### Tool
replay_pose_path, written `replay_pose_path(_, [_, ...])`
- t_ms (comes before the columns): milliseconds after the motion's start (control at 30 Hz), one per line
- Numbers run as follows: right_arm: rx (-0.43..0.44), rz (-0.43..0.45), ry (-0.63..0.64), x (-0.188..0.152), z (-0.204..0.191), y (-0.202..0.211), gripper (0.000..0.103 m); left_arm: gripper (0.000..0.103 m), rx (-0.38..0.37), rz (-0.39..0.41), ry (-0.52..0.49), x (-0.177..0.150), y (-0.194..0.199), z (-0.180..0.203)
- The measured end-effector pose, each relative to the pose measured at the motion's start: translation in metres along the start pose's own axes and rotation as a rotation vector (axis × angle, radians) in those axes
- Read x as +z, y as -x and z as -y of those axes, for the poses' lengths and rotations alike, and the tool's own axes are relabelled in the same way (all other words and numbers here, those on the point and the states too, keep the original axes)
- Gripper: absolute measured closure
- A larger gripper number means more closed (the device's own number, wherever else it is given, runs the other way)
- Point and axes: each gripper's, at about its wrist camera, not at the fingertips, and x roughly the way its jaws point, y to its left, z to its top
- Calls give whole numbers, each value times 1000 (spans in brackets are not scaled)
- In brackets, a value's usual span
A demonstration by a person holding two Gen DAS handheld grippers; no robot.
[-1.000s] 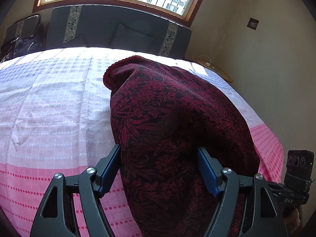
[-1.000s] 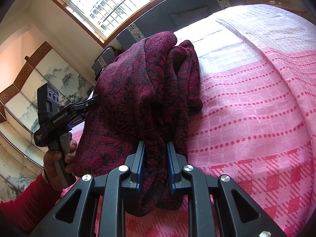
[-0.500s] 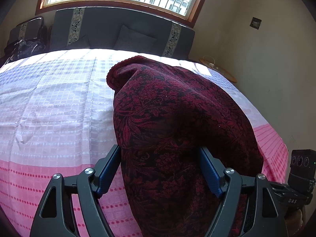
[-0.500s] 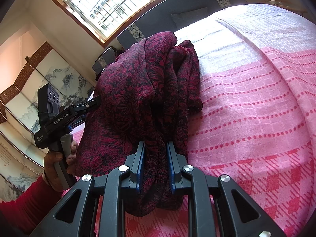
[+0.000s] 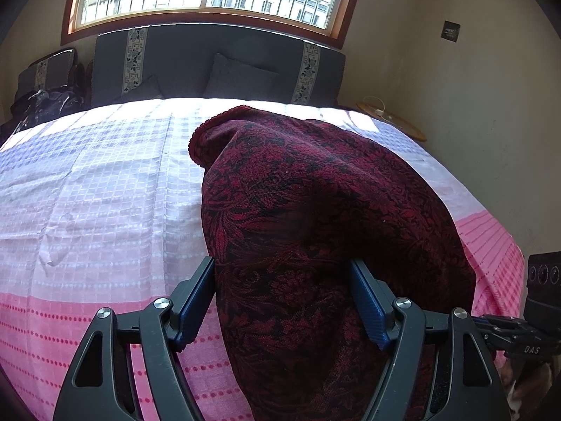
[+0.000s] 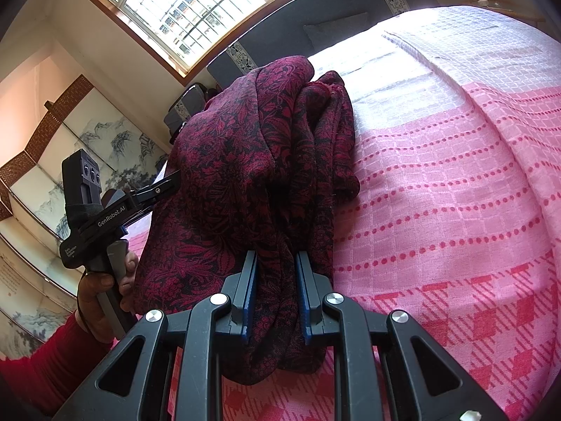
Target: Fold small clothes
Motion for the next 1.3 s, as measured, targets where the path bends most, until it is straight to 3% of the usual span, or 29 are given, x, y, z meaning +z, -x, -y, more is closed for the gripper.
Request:
replay_pose_path(400, [14,-34,-40,2,2,1,82,30,8,0,-14,1,0,4])
replay_pose_path(500, [1,-57,-12,8,-7,4,68,31,3,-1,-14,1,0,4])
replay_pose_path(567, [-1,-55,-2,13,-12,6,49,31,-2,0,-12,0,0,3])
replay_pose_path(600, [-9,-50,6,16,-13,7,46,31,-3,2,-13,0,0,3])
replay_pose_path(800, [-66,-40,-3,46,0,2,42,31,-10,-2,-13,0,1,1])
replay_pose_path(900, [-61,-64,12,65,6,-12,34,31,-14,-7,-11,1,1,1])
replay_pose_path(1000, [-34,-91,19,82,9,-29,33,31,-25,-7,-9,2,0,-2])
replay_pose_path(1167, [31,-123,-14,106,22,-52,18,31,-39,-19,-10,3,-1,-6])
replay_pose_path(1300, [119,-160,-54,110,30,-71,16,31,-36,-23,-16,5,-1,-6])
